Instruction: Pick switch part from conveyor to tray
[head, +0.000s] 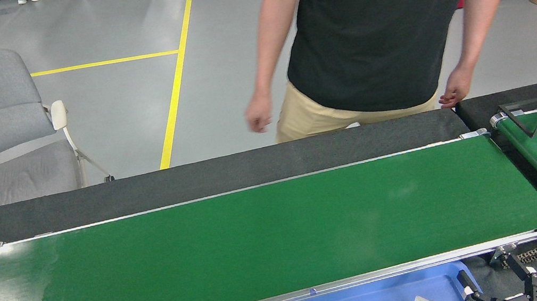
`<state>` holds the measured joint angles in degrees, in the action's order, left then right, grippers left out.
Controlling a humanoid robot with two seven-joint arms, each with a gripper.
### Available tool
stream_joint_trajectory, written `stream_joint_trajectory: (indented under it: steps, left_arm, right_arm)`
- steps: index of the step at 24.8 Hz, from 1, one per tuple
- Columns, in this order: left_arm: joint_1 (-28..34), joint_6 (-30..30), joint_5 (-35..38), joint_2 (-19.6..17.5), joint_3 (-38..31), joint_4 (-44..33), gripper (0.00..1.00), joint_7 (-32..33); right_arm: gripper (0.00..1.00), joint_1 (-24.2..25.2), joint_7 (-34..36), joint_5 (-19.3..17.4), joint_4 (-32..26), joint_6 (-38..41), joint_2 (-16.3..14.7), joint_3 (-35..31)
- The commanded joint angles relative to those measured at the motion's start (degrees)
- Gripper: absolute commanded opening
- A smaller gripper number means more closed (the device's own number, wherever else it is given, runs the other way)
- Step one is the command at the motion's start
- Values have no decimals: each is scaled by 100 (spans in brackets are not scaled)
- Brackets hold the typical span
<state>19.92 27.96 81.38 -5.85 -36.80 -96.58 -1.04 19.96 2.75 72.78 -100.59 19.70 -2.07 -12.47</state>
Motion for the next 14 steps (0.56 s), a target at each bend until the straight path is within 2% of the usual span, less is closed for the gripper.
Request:
stream_joint_trajectory:
  steps: [1,6,14]
  left_arm:
    - [-32,43,-26,-109,-11,-45,100,-36]
    - [-155,157,1,-232,305,-45,100,-36]
    - [-278,192,-34,-364,261,-27,100,-36]
  right_arm:
    - [99,-10,-2,8,-84,-19,58,-10]
    - [99,-1,7,-1,-84,-27,93,-28]
    - [99,69,15,-1,-84,-19,84,-63]
